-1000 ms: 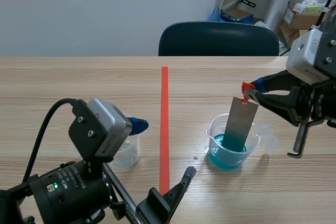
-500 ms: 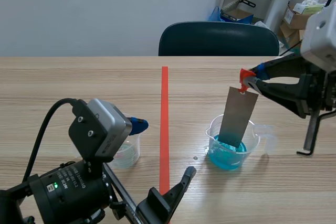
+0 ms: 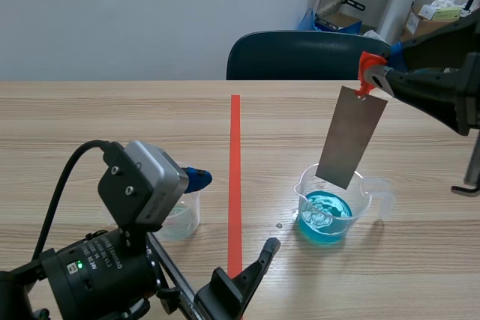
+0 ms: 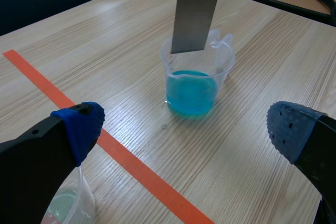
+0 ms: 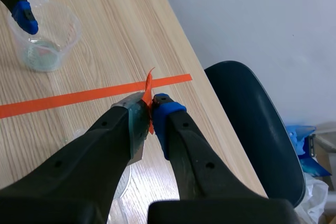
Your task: Do the redox reaction experiment
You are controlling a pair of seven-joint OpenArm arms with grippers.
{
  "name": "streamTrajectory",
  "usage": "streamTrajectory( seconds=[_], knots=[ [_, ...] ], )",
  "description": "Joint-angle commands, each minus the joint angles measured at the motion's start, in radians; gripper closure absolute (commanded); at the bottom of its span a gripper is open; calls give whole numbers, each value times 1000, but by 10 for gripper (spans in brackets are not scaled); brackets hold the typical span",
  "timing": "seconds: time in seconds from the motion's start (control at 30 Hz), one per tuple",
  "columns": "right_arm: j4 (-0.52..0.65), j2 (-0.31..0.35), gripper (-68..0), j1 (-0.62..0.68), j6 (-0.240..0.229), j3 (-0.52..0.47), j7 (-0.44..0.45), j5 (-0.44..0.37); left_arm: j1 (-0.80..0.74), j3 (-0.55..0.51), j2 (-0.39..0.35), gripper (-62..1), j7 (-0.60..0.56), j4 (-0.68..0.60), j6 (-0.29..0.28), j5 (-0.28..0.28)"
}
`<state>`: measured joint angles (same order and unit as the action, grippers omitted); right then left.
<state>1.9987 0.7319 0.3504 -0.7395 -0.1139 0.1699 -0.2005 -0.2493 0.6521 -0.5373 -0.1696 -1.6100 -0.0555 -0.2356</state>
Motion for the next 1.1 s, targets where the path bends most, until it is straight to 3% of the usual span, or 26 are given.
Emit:
streamTrajectory(
  seconds=[0.0,0.67,1.07],
  knots=[
    [29,14,-8,4,-6,-26,-13,-40,3,3,8,-623,-17,-9,-2,-6],
    [265,13,-8,8,-6,-137,-437,-413,3,3,8,-623,-17,-9,-2,-6],
    [278,13,-8,8,-6,-179,-497,-489,3,3,8,-623,-18,-9,-2,-6]
  ],
)
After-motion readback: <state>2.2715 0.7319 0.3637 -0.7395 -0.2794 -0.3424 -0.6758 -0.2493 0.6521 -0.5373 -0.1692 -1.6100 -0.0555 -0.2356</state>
